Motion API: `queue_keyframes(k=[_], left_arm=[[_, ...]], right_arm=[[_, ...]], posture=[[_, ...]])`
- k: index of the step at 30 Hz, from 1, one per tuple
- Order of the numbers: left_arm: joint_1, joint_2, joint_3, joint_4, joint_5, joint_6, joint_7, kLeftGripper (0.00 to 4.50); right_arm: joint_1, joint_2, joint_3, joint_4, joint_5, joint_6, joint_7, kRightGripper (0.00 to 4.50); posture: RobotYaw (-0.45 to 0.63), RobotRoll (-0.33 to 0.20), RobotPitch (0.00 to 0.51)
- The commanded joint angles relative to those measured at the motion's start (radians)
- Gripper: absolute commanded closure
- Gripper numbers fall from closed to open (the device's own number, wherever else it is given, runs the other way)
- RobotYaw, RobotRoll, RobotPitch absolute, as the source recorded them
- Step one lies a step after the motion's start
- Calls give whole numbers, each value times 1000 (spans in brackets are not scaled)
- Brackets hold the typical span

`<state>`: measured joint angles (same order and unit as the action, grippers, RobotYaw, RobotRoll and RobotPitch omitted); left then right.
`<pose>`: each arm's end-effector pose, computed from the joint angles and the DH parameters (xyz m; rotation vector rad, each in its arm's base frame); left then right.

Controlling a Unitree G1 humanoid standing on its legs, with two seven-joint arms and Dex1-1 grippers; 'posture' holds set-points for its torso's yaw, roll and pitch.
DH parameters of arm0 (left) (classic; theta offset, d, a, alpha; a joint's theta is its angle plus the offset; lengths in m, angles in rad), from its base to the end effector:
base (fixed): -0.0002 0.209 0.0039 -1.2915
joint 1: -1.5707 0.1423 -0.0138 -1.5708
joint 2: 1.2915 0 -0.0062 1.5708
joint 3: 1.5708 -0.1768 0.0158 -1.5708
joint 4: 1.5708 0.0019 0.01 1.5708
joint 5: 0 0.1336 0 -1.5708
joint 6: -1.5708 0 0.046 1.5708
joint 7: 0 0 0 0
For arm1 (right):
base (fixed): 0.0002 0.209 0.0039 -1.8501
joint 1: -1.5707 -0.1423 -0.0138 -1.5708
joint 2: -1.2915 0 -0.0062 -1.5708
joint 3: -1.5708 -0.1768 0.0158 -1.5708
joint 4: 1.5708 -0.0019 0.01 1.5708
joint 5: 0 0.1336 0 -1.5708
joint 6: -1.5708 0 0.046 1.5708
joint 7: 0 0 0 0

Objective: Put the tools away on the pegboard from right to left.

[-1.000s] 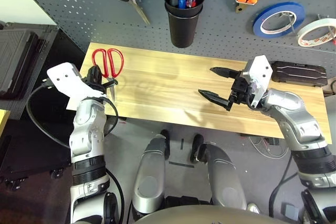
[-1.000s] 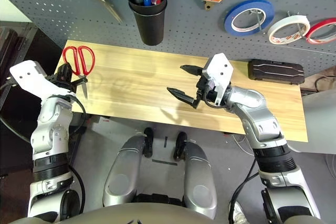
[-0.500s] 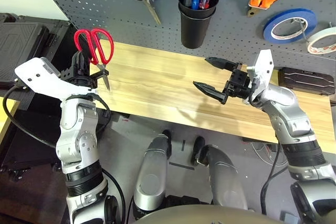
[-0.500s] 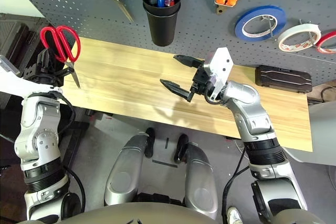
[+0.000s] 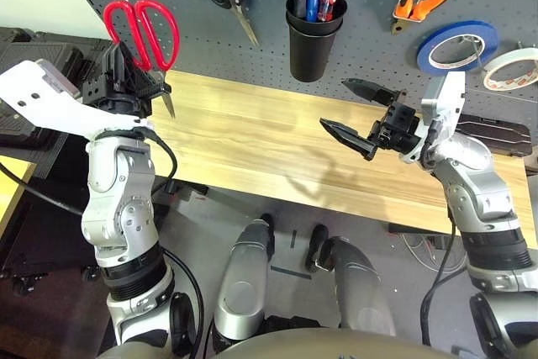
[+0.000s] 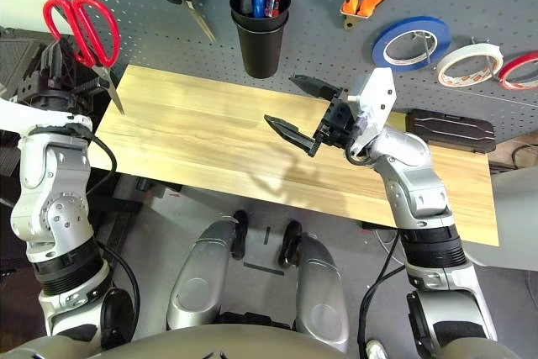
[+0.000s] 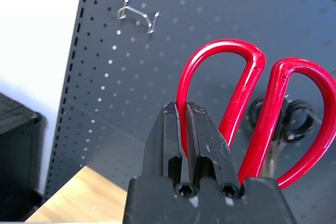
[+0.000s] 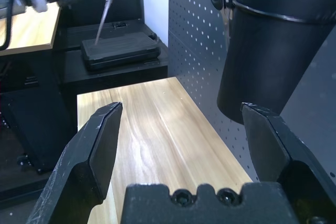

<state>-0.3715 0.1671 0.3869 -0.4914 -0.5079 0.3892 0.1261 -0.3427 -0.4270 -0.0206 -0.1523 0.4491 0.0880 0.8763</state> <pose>0.2138 0.2082 0.2011 -0.3334 -0.5184 0.1179 0.2461 -0.1967 0.1636 -0.1588 -0.3718 1.0091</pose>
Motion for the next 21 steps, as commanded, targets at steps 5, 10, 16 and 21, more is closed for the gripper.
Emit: queue_keyframes(k=[5, 10, 16, 21], left_arm=[[-15, -12, -25, 30, -32, -2, -28, 4470], [-52, -37, -50, 127, -25, -43, -69, 4470], [-108, -40, -56, 249, -7, -105, -105, 4470], [-151, -33, -55, 334, 0, -144, -133, 4470]], right_arm=[[20, -26, -46, -38, 14, 10, -22, 0], [25, -28, -44, -48, 10, 11, -39, 0], [29, -30, -44, -58, 5, 13, -58, 0], [37, -33, -43, -66, 3, 13, -68, 0]], posture=[[238, 0, 238], [222, 0, 238], [203, 0, 238], [188, 0, 237]])
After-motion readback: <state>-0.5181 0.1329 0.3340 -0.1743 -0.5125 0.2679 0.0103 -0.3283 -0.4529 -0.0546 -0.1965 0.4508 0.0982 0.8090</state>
